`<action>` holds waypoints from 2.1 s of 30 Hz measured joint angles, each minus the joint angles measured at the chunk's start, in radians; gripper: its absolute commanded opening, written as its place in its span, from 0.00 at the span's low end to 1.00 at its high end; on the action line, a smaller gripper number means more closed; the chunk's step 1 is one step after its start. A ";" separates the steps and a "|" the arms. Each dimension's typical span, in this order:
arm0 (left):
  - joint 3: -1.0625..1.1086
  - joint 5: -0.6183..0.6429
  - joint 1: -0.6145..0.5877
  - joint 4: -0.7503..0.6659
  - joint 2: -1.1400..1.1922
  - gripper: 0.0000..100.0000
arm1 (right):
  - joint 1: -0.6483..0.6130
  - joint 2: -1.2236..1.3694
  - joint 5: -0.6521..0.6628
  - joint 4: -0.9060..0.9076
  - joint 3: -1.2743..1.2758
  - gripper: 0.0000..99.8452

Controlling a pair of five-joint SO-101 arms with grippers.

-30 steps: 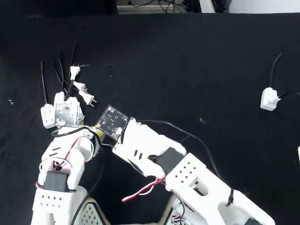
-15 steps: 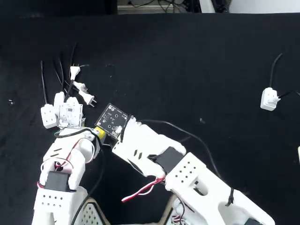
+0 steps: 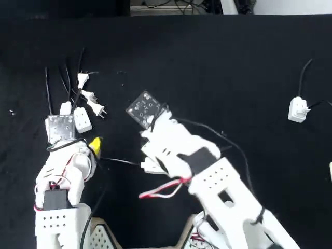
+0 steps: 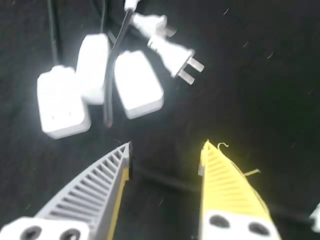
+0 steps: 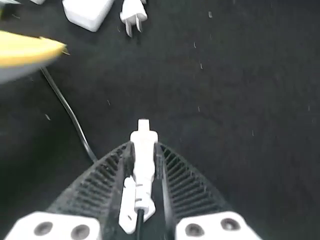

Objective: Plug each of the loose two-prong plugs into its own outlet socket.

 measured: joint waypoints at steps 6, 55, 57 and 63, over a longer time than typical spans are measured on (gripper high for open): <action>0.008 -0.052 -0.017 0.075 -0.002 0.23 | 0.003 0.244 -0.031 0.295 -0.222 0.01; 0.020 -0.061 -0.018 0.081 0.002 0.23 | 0.232 0.786 -0.048 0.667 -0.838 0.01; 0.020 -0.061 -0.018 0.081 0.002 0.23 | 0.218 0.816 -0.100 0.744 -0.879 0.01; 0.020 -0.061 -0.018 0.081 0.002 0.23 | 0.149 0.968 -0.210 0.802 -0.913 0.01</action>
